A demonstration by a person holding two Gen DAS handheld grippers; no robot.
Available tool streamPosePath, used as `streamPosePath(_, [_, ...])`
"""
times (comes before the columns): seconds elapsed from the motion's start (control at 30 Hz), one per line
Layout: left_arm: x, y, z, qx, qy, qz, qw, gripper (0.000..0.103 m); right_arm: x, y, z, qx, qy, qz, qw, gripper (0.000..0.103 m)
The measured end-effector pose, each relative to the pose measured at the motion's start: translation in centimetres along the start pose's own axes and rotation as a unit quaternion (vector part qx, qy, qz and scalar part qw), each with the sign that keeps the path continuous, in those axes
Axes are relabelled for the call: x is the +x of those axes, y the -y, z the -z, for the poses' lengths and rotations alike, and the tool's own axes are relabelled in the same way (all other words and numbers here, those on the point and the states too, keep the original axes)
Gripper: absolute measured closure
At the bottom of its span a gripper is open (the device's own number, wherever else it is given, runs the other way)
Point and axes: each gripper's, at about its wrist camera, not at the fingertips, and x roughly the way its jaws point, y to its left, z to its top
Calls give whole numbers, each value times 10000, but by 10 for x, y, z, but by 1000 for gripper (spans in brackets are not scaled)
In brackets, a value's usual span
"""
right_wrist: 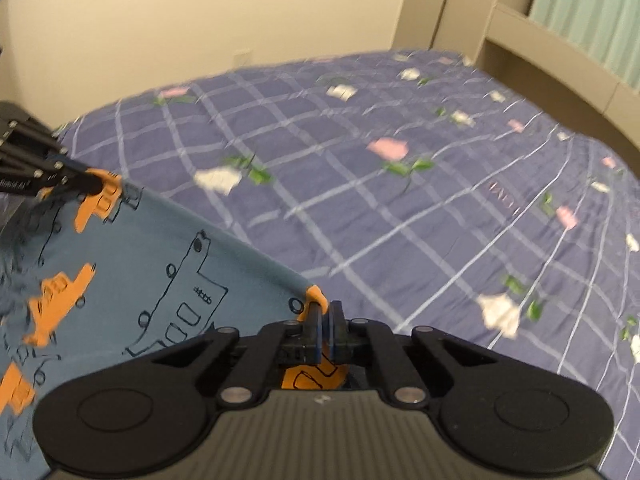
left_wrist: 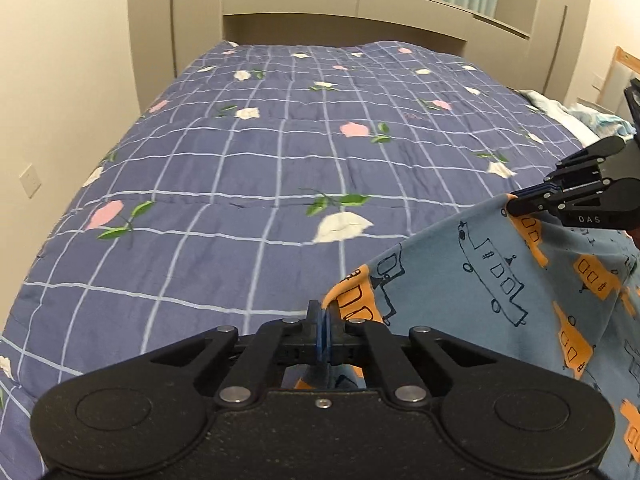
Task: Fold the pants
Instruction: 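Close the left gripper on one hem while the right gripper grasps the other hem, then lift both hems and fold them over toward the waistband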
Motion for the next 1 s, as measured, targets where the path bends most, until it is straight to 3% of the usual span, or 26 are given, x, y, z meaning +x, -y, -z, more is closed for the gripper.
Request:
streamPosePath(0.13, [4, -2, 2, -23, -45, -52, 10000, 102, 10, -6, -3, -61, -5, 135, 9999, 100])
streamPosePath(0.27, [-10, 3, 3, 95, 165, -35, 9998, 102, 0, -8, 4, -24, 155, 201, 9997, 100])
streamPosePath(0.7, [-114, 54, 27, 840, 1239, 287, 9883, 102, -126, -38, 52, 192, 1210, 583, 9908, 100])
streamPosePath(1.0, [-165, 97, 92, 1682, 1381, 526, 9746, 102, -201, -90, 123, 287, 1468, 785, 9856, 100])
